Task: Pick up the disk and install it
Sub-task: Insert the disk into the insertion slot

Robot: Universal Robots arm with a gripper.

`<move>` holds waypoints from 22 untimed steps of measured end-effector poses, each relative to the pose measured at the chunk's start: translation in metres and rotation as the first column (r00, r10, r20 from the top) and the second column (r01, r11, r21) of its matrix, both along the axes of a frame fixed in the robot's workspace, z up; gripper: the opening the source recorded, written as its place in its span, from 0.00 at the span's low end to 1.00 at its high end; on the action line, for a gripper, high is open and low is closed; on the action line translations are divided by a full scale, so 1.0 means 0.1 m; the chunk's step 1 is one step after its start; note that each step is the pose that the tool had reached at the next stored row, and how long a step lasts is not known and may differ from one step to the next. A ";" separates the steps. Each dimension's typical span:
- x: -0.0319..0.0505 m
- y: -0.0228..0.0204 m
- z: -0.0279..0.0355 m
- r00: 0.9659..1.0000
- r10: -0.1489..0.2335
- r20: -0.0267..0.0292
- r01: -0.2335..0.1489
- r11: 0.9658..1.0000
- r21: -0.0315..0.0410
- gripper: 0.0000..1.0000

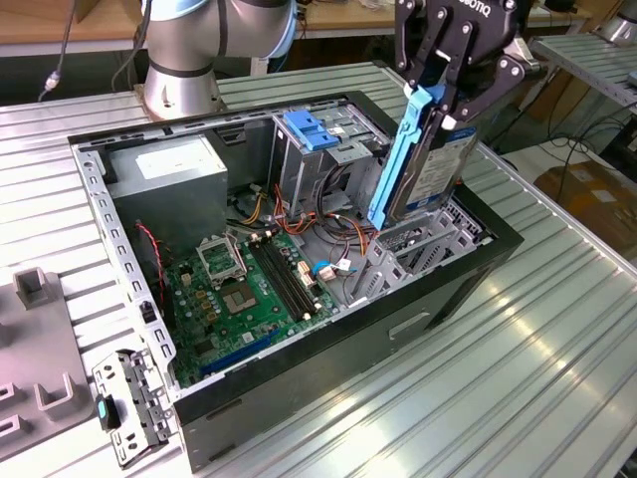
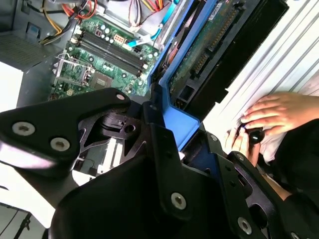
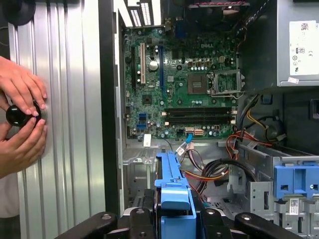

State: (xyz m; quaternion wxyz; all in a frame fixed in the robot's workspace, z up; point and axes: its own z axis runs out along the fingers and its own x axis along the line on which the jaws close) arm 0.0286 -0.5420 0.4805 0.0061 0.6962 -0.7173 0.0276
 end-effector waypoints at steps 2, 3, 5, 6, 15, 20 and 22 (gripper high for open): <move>0.045 0.000 -0.019 1.000 -0.001 0.000 0.001 1.000 -0.002 0.37; 0.057 -0.001 -0.028 1.000 -0.002 0.000 0.002 1.000 -0.002 0.37; 0.093 -0.001 -0.064 1.000 -0.008 0.000 0.008 1.000 -0.002 0.37; 0.107 -0.001 -0.075 1.000 -0.010 0.000 0.010 1.000 -0.002 0.37; 0.164 -0.003 -0.171 1.000 -0.010 0.000 0.010 1.000 -0.003 0.37; 0.189 -0.011 -0.223 1.000 -0.009 0.000 0.009 1.000 -0.003 0.37; 0.214 -0.011 -0.240 1.000 -0.009 -0.001 0.009 1.000 -0.003 0.37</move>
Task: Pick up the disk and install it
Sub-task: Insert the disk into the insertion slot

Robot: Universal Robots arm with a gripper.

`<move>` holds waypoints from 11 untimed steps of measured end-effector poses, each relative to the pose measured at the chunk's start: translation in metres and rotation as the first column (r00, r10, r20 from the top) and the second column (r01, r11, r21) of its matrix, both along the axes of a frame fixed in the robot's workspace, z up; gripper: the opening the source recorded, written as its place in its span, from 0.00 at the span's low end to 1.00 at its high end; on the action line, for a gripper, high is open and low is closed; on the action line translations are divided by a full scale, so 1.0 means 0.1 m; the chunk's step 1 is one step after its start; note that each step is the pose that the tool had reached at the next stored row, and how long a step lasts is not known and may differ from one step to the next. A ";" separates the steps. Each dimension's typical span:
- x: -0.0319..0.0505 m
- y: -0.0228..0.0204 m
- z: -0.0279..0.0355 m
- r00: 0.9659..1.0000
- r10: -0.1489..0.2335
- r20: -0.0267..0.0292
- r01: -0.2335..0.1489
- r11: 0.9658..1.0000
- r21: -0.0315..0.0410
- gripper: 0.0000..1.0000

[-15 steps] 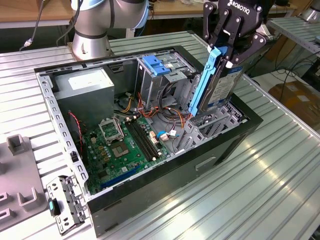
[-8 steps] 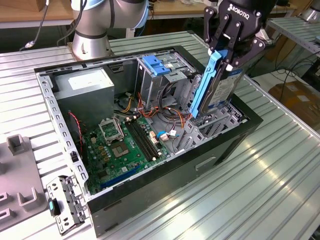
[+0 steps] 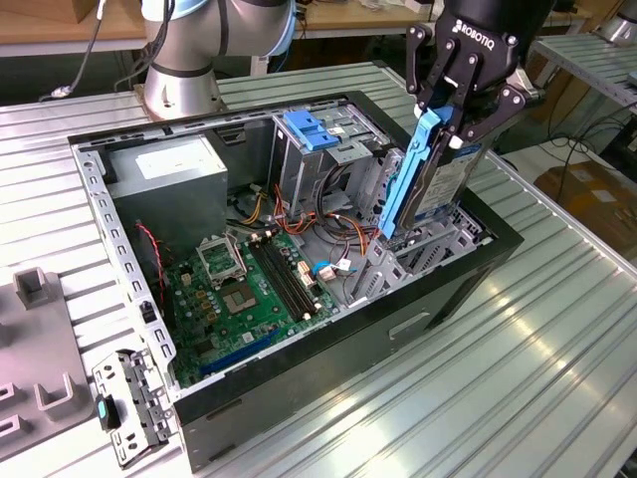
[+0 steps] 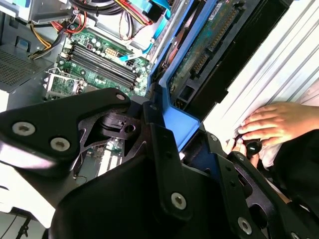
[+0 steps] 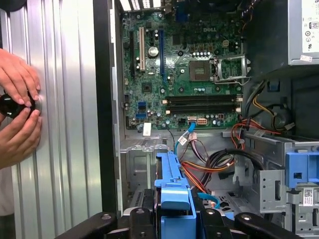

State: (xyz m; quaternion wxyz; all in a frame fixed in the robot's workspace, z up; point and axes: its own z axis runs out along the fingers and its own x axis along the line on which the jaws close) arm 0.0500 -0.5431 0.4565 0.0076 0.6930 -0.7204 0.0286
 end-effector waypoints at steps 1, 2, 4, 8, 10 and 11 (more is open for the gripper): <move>0.006 0.000 -0.008 1.000 0.000 0.000 0.000 1.000 0.000 0.37; 0.006 -0.003 -0.023 1.000 0.000 0.000 0.000 1.000 0.000 0.37; 0.007 -0.013 -0.039 1.000 0.000 0.000 0.000 1.000 0.000 0.37; 0.007 -0.035 -0.072 1.000 0.000 -0.001 0.000 1.000 0.000 0.37; 0.008 -0.037 -0.080 1.000 0.000 -0.001 0.000 1.000 0.000 0.37; 0.007 -0.039 -0.084 1.000 0.000 -0.001 0.000 1.000 0.000 0.37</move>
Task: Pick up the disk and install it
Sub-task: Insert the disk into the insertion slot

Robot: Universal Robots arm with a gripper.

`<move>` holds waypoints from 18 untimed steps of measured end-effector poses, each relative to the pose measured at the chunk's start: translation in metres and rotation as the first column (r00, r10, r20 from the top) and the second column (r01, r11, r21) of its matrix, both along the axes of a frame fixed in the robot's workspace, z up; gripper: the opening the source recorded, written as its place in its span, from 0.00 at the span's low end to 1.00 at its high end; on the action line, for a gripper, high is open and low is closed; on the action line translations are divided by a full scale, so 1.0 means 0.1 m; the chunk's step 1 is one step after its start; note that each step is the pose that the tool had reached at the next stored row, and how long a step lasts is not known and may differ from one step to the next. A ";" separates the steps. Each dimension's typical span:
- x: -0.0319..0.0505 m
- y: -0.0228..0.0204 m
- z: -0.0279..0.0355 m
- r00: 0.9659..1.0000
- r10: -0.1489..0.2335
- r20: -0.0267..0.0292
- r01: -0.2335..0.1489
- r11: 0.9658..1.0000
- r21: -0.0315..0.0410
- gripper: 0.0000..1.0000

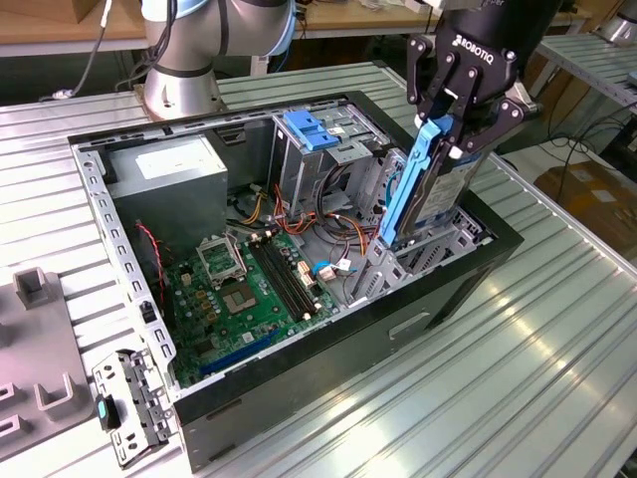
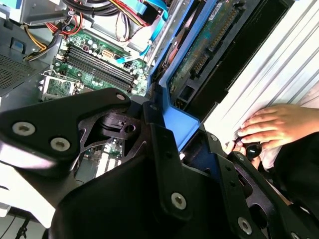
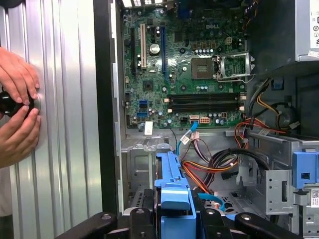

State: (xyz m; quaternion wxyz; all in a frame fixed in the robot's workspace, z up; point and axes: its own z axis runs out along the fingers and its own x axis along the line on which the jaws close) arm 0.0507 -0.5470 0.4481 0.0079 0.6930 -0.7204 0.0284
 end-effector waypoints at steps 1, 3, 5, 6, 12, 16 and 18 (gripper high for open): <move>0.000 -0.003 -0.004 1.000 0.001 0.000 -0.001 1.000 0.000 0.37; 0.000 -0.008 -0.009 1.000 0.002 0.000 -0.002 1.000 0.000 0.37; 0.000 -0.012 -0.014 1.000 0.003 0.000 -0.003 1.000 0.000 0.37; 0.000 -0.012 -0.017 1.000 0.003 0.000 -0.003 1.000 0.000 0.37; -0.003 -0.013 -0.032 1.000 0.003 -0.001 -0.003 1.000 0.000 0.37; -0.004 -0.014 -0.039 1.000 0.003 -0.001 -0.003 1.000 0.000 0.37; -0.004 -0.013 -0.041 1.000 0.003 -0.001 -0.003 1.000 0.000 0.37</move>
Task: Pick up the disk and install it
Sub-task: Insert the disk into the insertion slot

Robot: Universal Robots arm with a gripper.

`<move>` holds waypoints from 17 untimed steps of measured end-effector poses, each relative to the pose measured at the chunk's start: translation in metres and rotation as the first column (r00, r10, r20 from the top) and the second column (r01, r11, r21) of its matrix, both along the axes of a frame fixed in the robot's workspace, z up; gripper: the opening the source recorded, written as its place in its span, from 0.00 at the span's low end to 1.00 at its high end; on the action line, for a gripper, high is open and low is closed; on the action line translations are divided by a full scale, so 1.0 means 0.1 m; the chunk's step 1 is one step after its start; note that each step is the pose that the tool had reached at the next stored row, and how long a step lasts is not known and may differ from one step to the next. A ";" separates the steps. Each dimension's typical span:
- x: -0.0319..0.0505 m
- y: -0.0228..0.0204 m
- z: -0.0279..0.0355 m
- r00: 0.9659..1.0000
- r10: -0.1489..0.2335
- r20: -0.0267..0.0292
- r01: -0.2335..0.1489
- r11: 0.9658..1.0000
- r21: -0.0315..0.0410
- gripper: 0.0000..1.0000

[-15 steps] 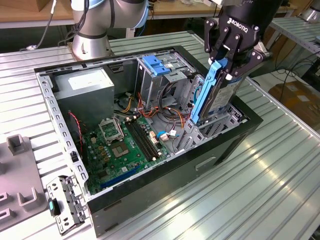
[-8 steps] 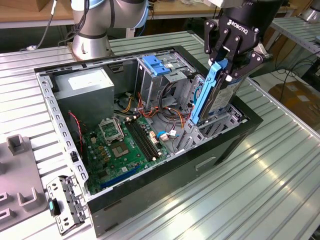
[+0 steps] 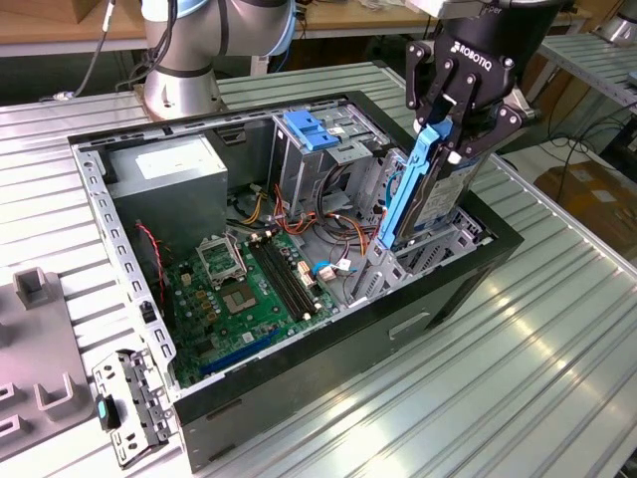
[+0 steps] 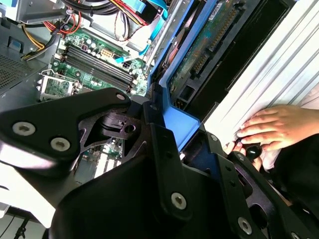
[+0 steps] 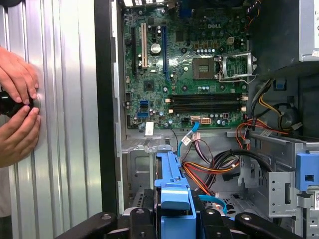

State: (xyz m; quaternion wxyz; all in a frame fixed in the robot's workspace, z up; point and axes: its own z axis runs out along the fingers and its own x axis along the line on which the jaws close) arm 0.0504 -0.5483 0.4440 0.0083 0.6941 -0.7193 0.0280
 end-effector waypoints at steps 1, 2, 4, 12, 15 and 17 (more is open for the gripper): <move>0.000 0.000 0.000 1.000 0.000 0.000 0.000 1.000 0.000 0.37; 0.000 0.000 -0.001 1.000 0.000 0.000 0.000 1.000 0.000 0.37; 0.000 0.000 -0.003 1.000 0.000 0.000 0.000 1.000 0.000 0.37; 0.000 0.000 -0.040 1.000 0.000 0.000 0.000 1.000 0.000 0.37; 0.000 0.000 -0.069 1.000 0.000 0.000 0.000 1.000 0.000 0.37; 0.000 0.000 -0.093 1.000 0.000 0.000 0.000 1.000 0.000 0.37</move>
